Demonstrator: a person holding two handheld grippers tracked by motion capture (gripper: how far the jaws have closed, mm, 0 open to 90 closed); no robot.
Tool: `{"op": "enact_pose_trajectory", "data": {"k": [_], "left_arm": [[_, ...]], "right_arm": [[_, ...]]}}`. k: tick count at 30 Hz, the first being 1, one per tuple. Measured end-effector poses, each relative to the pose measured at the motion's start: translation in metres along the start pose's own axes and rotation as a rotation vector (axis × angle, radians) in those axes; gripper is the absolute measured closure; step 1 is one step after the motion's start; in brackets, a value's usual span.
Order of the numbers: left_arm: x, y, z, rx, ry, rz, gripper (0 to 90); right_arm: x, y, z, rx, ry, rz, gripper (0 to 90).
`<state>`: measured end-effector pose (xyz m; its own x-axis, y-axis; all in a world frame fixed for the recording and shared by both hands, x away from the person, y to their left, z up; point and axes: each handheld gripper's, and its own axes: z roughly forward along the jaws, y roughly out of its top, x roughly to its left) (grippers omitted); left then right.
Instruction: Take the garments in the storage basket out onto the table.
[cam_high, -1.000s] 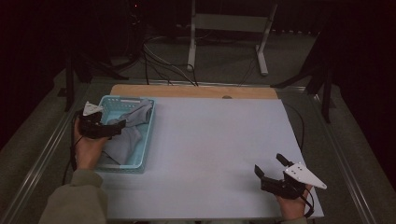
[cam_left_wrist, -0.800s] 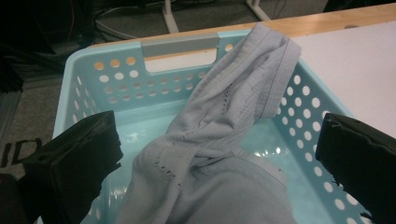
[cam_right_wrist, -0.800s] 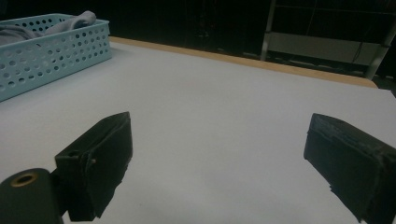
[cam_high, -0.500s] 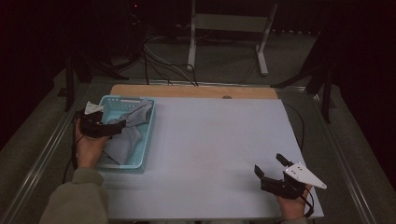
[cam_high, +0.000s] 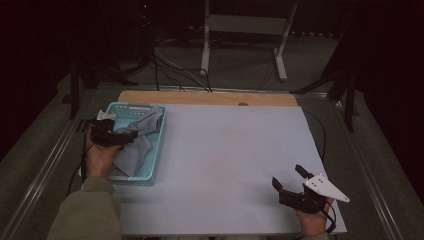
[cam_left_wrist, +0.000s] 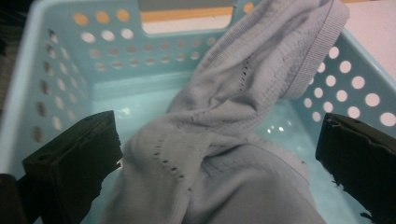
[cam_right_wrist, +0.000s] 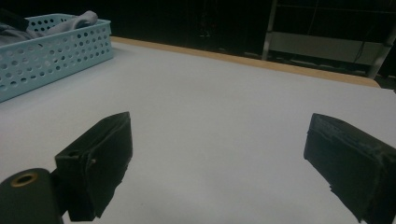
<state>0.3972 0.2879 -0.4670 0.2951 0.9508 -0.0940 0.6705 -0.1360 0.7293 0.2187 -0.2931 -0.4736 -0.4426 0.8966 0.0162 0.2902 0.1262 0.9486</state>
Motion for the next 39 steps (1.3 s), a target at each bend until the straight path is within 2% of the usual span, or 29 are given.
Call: {"op": "enact_pose_trajectory", "data": {"k": [6, 10, 13, 15, 17, 24, 28, 29, 32, 33, 34, 39], "left_arm": [[0.003, -0.001, 0.005, 0.029, -0.021, -0.023, 0.2], [0.003, -0.001, 0.009, 0.055, -0.027, -0.011, 0.2], [0.002, -0.002, 0.014, 0.093, -0.015, -0.005, 0.2], [0.000, -0.003, 0.018, 0.119, 0.023, 0.004, 0.2], [-0.001, -0.003, 0.020, 0.133, 0.039, 0.012, 0.2], [0.000, -0.003, 0.024, 0.156, 0.047, -0.005, 0.2], [-0.002, -0.003, 0.024, 0.183, 0.022, -0.006, 4.9], [-0.003, -0.003, 0.023, 0.192, 0.000, 0.002, 4.9], [-0.005, -0.003, 0.024, 0.225, -0.090, -0.017, 10.5], [-0.006, -0.004, 0.025, 0.237, -0.119, -0.010, 11.9], [-0.006, -0.004, 0.025, 0.238, -0.115, -0.007, 11.6], [-0.005, -0.004, 0.026, 0.196, -0.035, -0.002, 4.5]], "right_arm": [[0.000, 0.000, 0.000, -0.001, 0.003, -0.002, 8.0], [0.000, 0.000, 0.000, 0.000, 0.005, -0.002, 7.9], [0.001, 0.000, 0.001, 0.001, 0.006, -0.004, 8.0], [0.000, 0.000, 0.000, -0.001, 0.005, -0.002, 7.9], [0.000, 0.000, 0.000, 0.000, 0.005, -0.002, 7.9], [0.000, 0.000, 0.000, -0.001, 0.005, 0.000, 7.9], [0.000, 0.000, 0.000, -0.002, 0.005, 0.000, 7.9], [0.000, 0.000, 0.000, -0.002, 0.004, 0.000, 7.9], [0.000, 0.000, 0.000, -0.001, 0.003, 0.000, 8.0], [0.000, 0.000, 0.000, -0.001, 0.004, 0.000, 7.9], [0.000, 0.000, 0.000, -0.002, 0.003, 0.000, 7.9], [0.000, 0.000, -0.001, -0.004, 0.002, 0.002, 7.9]]}}
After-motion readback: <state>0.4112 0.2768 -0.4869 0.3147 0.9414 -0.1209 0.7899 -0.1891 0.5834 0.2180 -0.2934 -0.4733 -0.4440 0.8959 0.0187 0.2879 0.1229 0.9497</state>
